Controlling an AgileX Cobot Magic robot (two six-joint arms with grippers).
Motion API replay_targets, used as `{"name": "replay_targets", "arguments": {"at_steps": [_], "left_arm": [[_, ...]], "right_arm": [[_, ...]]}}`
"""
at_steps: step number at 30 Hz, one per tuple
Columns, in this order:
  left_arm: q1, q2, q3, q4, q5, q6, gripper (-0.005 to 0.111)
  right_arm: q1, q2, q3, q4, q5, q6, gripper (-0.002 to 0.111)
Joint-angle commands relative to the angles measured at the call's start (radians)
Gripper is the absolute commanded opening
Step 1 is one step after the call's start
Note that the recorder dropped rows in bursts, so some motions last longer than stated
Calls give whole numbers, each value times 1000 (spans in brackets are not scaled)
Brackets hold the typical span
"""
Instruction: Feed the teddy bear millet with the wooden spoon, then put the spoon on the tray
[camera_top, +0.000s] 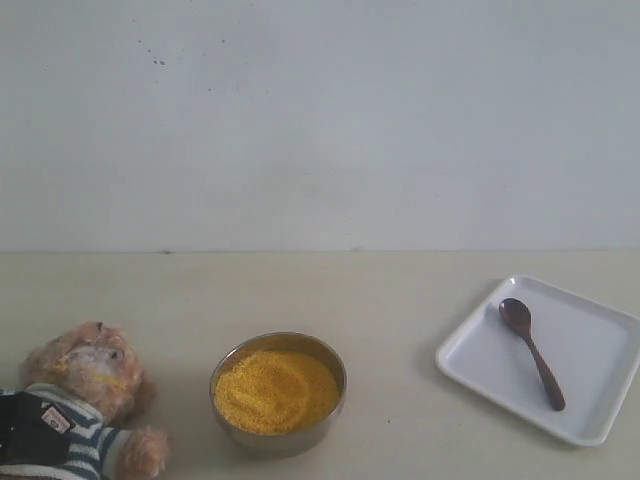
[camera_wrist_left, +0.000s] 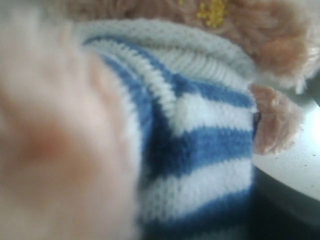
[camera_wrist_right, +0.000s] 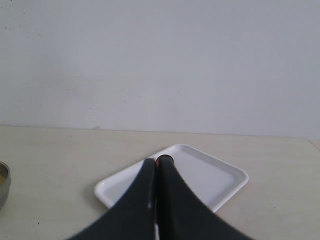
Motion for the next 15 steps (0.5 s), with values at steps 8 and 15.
{"name": "replay_targets", "arguments": {"at_steps": [8, 15], "left_arm": [[4, 6, -18, -9, 120, 28, 57], [4, 6, -18, -11, 94, 38, 57]], "right_arm": [[-4, -6, 0, 1, -4, -1, 0], [-4, -6, 0, 1, -4, -1, 0]]}}
